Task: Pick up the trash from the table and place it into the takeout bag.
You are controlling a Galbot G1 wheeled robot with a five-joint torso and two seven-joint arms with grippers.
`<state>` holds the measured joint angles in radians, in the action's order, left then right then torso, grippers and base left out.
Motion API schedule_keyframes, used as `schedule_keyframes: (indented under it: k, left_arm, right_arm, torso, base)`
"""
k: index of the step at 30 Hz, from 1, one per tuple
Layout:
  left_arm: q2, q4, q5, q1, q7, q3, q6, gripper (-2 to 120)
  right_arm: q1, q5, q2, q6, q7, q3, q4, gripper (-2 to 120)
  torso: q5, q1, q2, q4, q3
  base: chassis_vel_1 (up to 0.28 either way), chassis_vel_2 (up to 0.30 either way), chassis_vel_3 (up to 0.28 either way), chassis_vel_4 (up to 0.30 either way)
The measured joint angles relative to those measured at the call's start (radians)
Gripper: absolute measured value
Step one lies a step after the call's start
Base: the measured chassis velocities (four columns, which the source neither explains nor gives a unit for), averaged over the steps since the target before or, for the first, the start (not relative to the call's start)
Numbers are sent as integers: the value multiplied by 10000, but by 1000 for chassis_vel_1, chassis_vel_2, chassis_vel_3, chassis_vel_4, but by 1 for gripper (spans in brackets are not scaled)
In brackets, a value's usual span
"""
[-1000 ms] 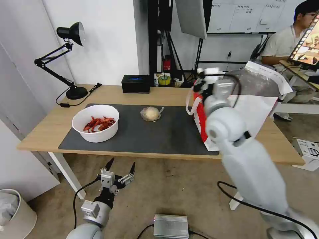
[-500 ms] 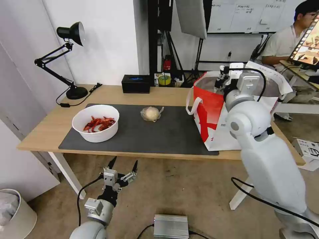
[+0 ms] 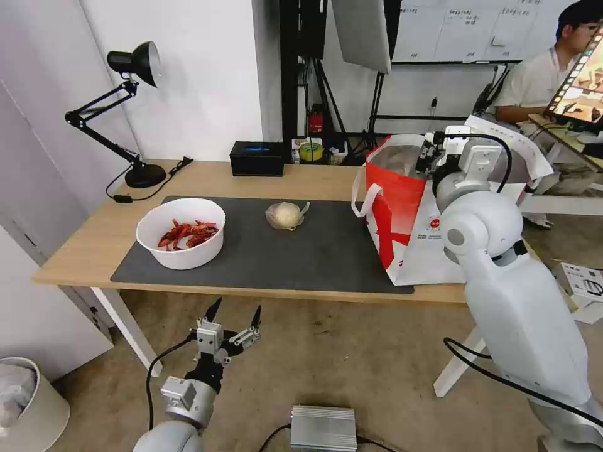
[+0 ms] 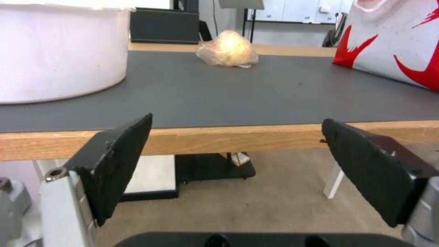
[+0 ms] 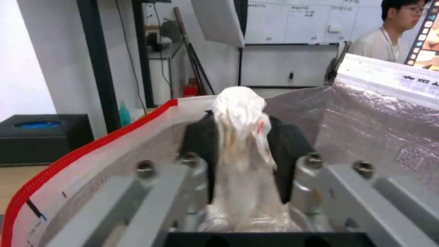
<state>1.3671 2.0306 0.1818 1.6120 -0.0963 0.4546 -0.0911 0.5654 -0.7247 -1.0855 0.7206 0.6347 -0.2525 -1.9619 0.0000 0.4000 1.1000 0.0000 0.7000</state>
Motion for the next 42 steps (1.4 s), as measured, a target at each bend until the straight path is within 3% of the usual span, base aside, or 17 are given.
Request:
schedule_keyframes:
  k: [13,20,34,42]
  left_arm:
    - [8,63,-15,22,-6,6,-1,100]
    - [20,96,-35,48,-6,4,0,100]
    - [42,148,-36,36,-6,9,19,100]
    - [71,167,-36,10,-5,-6,26,100]
  right_arm:
    - [226,9,85,0,-63,-23,-99,79]
    - [220,11,93,-1,-71,32,-99,99]
    - [109,16,90,-62,-137,84,-80,100]
    - [258,82,110,-740,-421,110,-221,100]
  torso:
    - [0,0,0,0,0]
    - [0,0,0,0,0]
    - [-1,0,-1,0,0]
    - [0,0,0,0,0]
  base:
    - [0,0,0,0]
    - [0,0,0,0]
    - [0,0,0,0]
    - [0,0,0,0]
